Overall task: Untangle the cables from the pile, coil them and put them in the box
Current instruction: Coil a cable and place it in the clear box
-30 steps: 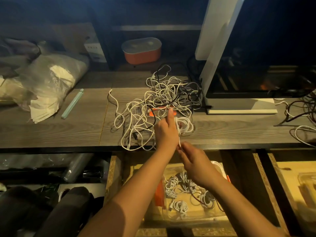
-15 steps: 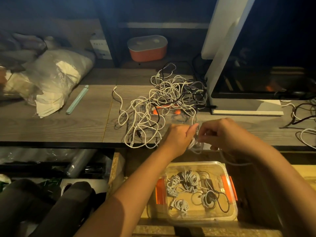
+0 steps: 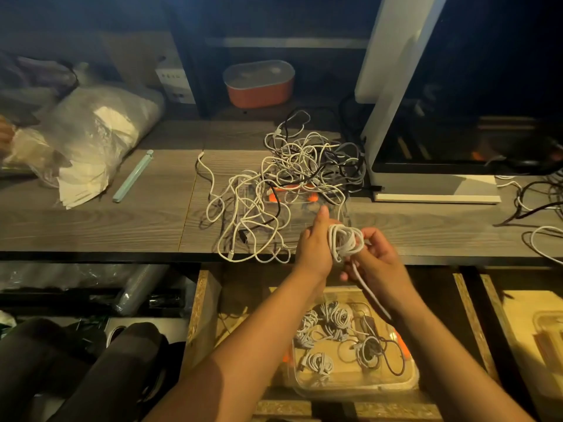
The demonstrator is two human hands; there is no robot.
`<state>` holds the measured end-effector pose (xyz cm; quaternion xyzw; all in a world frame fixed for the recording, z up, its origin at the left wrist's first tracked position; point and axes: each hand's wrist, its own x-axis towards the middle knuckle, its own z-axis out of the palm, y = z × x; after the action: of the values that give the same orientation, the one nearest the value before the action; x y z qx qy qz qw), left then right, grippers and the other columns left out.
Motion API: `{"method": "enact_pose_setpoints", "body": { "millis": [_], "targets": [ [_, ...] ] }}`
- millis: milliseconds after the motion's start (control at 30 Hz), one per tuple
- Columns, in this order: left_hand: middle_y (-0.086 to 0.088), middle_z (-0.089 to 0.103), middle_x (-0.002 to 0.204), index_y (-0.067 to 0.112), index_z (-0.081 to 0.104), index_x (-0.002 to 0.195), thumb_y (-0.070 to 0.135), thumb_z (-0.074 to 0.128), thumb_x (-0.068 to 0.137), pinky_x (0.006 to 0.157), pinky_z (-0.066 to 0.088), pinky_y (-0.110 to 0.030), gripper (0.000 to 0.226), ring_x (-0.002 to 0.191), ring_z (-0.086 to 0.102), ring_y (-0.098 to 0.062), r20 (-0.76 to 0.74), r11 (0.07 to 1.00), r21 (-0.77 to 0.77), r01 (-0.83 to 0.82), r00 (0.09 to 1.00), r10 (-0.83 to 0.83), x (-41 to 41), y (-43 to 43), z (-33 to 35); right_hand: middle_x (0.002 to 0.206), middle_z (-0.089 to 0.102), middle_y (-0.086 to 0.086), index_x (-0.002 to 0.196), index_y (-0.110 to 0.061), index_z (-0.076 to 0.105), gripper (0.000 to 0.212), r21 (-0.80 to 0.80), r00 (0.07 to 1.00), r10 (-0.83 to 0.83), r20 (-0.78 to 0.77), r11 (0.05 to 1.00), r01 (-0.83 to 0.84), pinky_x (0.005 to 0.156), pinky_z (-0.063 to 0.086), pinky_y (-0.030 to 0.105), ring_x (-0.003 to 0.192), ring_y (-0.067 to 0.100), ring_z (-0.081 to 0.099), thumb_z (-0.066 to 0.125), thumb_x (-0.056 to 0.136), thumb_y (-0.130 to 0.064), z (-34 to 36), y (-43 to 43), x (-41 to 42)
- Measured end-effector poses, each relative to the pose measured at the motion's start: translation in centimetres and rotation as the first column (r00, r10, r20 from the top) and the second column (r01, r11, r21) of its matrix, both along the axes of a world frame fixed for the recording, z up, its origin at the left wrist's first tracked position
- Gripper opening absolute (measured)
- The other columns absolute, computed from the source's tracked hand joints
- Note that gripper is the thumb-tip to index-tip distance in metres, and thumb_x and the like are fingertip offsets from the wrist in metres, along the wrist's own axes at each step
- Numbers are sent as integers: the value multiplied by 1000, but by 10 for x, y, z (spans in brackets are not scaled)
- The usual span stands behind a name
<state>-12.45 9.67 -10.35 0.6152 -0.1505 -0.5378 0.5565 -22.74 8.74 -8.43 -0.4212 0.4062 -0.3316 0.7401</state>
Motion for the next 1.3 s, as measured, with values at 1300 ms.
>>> {"method": "enact_pose_setpoints", "body": {
  "millis": [1300],
  "targets": [
    [1, 46, 54, 8, 47, 53, 27, 34, 102, 50, 29, -23, 55, 51, 41, -10, 474, 974, -6, -228, 856, 204, -7, -5, 10, 73, 41, -5, 62, -33, 53, 33, -610, 722, -179, -669, 687, -395, 61, 31, 16, 74, 1, 42, 45, 94, -33, 9, 12, -1]
  ]
}}
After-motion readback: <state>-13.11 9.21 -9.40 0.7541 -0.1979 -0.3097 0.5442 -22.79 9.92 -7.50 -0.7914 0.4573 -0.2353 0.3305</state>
